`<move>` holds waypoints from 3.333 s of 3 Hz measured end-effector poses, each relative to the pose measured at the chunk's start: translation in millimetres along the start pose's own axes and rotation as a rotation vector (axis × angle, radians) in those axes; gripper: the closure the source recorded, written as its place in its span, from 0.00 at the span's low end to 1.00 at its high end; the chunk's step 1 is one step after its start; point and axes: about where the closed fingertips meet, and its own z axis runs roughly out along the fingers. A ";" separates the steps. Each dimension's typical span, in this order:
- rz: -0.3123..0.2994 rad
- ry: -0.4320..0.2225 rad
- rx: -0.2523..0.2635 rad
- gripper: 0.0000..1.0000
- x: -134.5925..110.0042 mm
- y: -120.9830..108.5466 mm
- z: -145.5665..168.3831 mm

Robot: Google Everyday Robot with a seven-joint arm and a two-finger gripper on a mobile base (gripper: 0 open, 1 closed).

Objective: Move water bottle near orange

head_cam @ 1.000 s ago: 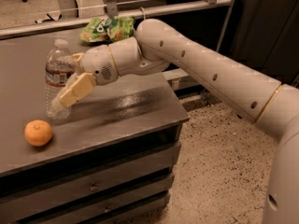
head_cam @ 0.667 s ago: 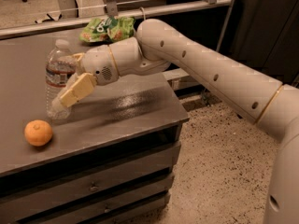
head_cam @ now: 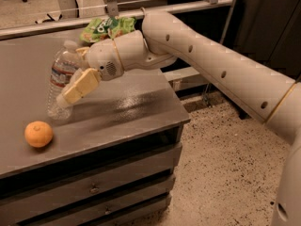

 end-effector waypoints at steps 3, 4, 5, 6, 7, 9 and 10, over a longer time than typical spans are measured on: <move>-0.052 0.044 0.047 0.41 -12.9 -10.7 -15.0; -0.059 0.054 0.054 0.64 -15.8 -12.9 -17.9; -0.061 0.090 0.045 0.87 -23.1 -18.9 -26.1; -0.063 0.147 0.002 1.00 -29.2 -26.4 -28.9; -0.066 0.209 -0.054 1.00 -31.7 -29.9 -25.1; -0.067 0.289 -0.128 1.00 -33.6 -25.9 -1.8; -0.088 0.331 -0.129 1.00 -36.1 -22.4 8.1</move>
Offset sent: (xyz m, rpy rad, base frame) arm 0.0200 -0.0156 0.0174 -0.0353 -0.0836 -0.0486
